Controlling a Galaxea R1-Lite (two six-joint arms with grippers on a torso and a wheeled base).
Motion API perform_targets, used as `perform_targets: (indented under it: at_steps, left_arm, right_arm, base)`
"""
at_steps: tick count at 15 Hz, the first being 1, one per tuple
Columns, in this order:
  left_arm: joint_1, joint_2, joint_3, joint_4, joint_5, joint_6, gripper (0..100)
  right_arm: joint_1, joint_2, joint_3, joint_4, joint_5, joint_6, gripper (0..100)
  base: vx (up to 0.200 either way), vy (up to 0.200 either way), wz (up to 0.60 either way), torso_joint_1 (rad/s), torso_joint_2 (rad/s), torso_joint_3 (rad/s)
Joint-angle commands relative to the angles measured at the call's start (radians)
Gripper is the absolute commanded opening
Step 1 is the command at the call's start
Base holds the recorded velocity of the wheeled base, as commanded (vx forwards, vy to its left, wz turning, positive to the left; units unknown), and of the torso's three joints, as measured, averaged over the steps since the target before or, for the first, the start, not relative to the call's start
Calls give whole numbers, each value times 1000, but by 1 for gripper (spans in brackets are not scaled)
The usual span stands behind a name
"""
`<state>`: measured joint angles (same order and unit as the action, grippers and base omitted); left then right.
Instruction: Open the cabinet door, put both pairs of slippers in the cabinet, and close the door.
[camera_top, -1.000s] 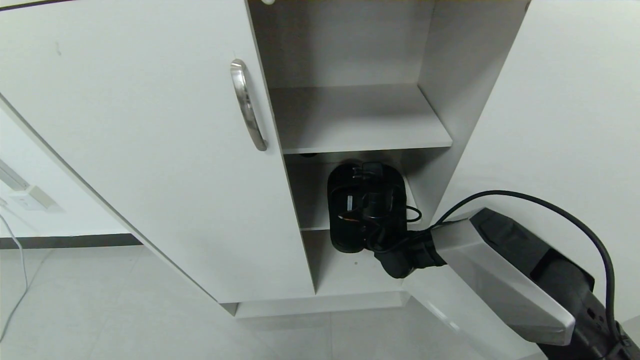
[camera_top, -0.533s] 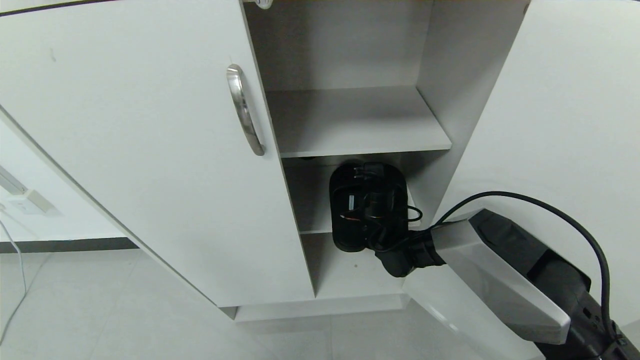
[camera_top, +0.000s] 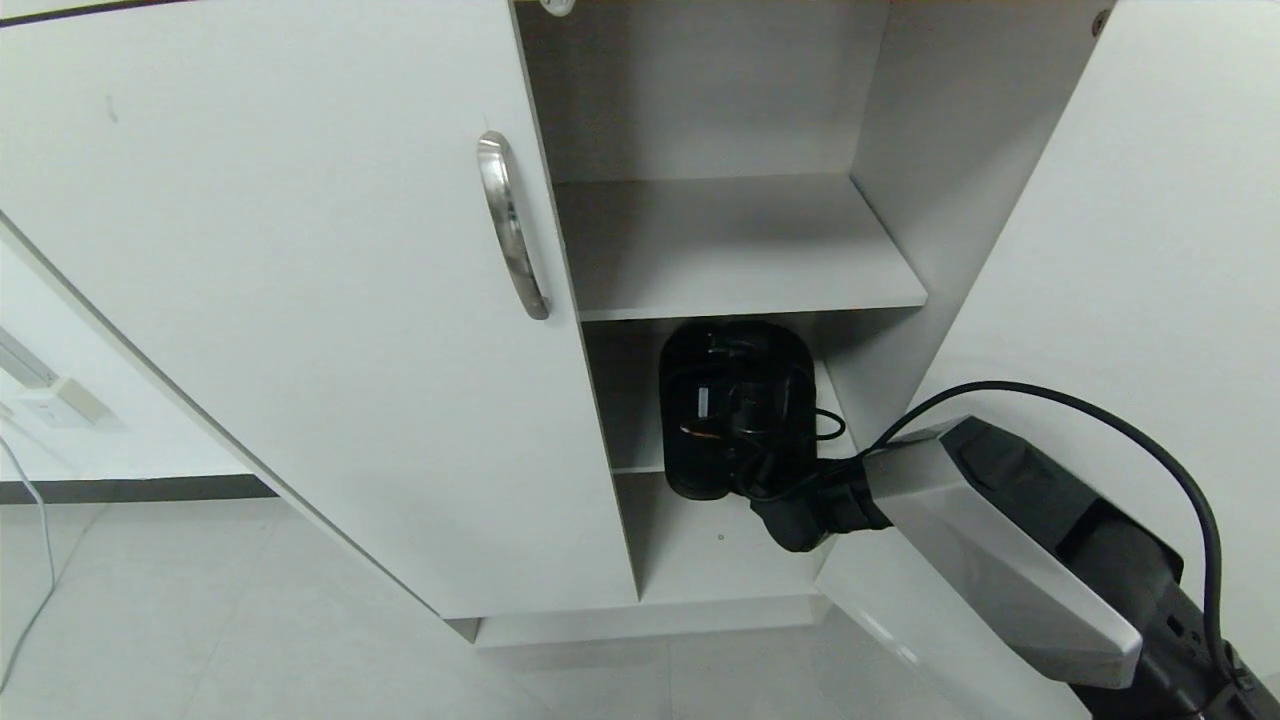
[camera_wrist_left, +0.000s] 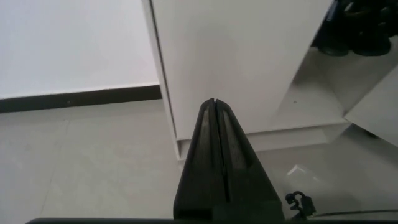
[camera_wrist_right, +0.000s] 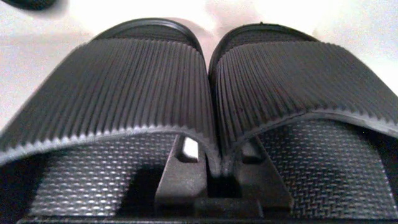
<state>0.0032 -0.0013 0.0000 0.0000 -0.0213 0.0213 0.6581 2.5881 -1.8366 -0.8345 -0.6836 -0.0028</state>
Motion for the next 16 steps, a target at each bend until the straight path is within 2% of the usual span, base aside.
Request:
perform_targets:
  at_steps: [1, 16]
  left_arm:
    - [0, 1, 0, 0, 0, 0, 0]
    - [0, 1, 0, 0, 1, 0, 0]
  right_arm:
    - [-9, 1, -23, 3, 1, -10, 0]
    - [-37, 33, -69, 43, 4, -10, 0]
  base:
    - [0, 0, 0, 0, 0, 0]
    - [0, 0, 0, 0, 0, 0]
